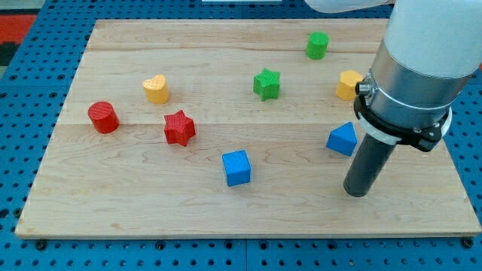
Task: Slide the arm to the right of the blue cube
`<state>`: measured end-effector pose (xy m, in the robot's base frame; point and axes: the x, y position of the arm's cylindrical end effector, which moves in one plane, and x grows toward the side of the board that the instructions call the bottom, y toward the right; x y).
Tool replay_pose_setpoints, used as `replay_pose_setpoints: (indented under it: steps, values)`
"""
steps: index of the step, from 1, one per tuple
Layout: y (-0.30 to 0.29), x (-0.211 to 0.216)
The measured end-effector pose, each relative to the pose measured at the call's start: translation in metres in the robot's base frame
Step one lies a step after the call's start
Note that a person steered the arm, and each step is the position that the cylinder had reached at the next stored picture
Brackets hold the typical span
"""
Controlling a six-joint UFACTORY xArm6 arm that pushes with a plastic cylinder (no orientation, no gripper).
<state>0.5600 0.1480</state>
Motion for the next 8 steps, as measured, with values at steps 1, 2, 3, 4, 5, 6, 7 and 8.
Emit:
replay_pose_setpoints:
  steps: [1,2,3,4,5,6,7,8]
  values:
    - [0.0,0.0]
    - [0.01,0.0]
    - [0.03,0.0]
    - [0.03,0.0]
    - [0.016,0.0]
    - [-0.012,0.0]
    - [-0.016,0.0]
    - [-0.016,0.0]
